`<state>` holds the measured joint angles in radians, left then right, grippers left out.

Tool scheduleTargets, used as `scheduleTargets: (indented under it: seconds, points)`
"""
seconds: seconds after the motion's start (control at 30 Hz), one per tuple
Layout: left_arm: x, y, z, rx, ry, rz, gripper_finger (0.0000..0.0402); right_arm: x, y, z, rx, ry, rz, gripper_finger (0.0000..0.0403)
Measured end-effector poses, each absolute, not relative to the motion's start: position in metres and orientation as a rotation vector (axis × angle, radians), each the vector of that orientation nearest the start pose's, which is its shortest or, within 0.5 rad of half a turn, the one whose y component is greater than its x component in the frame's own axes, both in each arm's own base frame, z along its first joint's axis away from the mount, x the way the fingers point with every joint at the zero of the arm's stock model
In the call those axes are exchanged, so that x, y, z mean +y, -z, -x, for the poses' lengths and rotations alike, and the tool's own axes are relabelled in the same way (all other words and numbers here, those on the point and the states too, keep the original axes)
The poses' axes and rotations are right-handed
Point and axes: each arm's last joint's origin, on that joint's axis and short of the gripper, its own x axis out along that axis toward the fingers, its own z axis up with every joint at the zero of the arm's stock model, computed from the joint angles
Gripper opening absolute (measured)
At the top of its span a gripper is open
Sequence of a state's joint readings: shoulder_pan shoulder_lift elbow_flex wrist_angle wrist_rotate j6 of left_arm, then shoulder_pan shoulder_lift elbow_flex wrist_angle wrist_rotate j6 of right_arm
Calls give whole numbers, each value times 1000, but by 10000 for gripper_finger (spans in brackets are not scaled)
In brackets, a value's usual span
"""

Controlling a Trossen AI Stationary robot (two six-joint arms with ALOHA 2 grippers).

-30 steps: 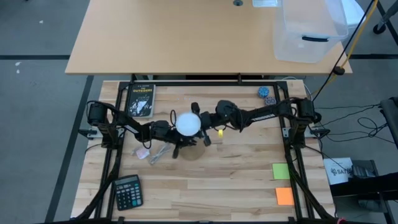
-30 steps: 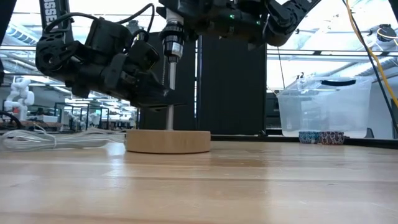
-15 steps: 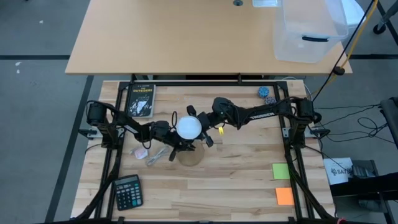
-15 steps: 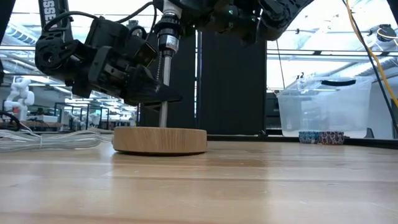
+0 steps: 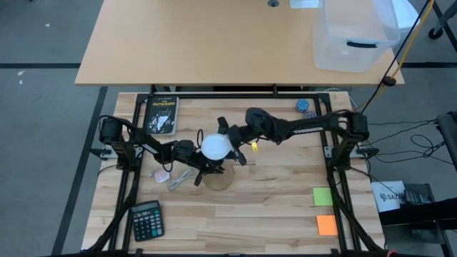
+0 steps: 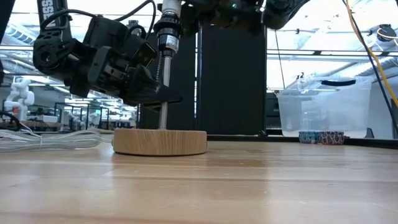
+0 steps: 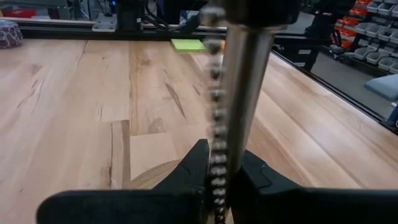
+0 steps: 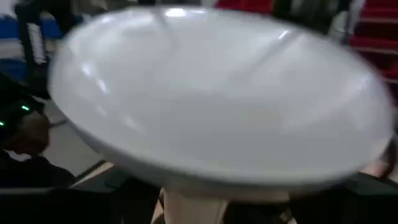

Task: Screw lightbulb
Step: Remove the lightbulb from the lamp socket

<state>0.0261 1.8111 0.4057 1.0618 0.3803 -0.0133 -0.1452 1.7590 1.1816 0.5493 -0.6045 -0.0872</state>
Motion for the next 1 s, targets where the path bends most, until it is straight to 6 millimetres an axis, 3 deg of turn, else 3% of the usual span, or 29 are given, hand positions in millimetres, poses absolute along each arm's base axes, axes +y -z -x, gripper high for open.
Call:
scheduleTargets:
  seconds: [0.2,0.4,0.53,0.73,0.9,1.0]
  points:
    - [-3,-96,-272,341,338,84,32,-39,-294,-376,128,-392,122,283]
    - [-2,-96,-272,341,303,79,32,-25,-299,-365,232,-311,142,277]
    - [-1,-96,-272,337,248,75,32,-11,-293,-360,350,-188,175,277]
    - [2,-97,-274,322,88,57,32,10,-285,-359,382,-13,236,277]
    - [6,-97,-274,319,-61,54,32,17,-271,-356,317,65,192,277]
    - [8,-97,-274,316,-133,58,32,18,-257,-350,232,197,172,277]
